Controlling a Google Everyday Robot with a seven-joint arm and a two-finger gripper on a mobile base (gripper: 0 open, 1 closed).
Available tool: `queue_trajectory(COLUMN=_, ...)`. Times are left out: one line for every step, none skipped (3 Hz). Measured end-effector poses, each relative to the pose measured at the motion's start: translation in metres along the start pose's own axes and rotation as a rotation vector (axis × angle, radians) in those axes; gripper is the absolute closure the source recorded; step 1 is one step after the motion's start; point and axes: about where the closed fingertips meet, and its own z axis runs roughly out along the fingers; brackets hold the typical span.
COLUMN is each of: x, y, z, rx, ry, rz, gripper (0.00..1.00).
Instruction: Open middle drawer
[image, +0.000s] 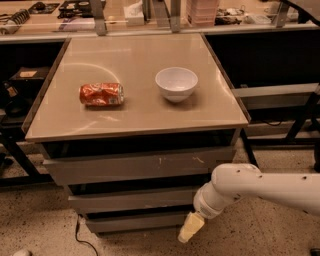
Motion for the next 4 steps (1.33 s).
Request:
queue_trajectory(x=-0.004, y=-0.017, z=0.012, rx=0.015, ry=0.013, rz=-0.007, gripper=0.00)
queue_trajectory(x=-0.012, y=-0.032, z=0.018, rx=0.032, ry=0.013, rz=-0.021, gripper=0.00)
queue_trajectory(x=-0.017, y=-0.042, z=0.024, rx=0.040, ry=0.005, rz=-0.034, gripper=0.00)
queue_trajectory(x=-0.025, y=-0.056, z=0.038, rx=0.040, ry=-0.015, rz=-0.057, gripper=0.00)
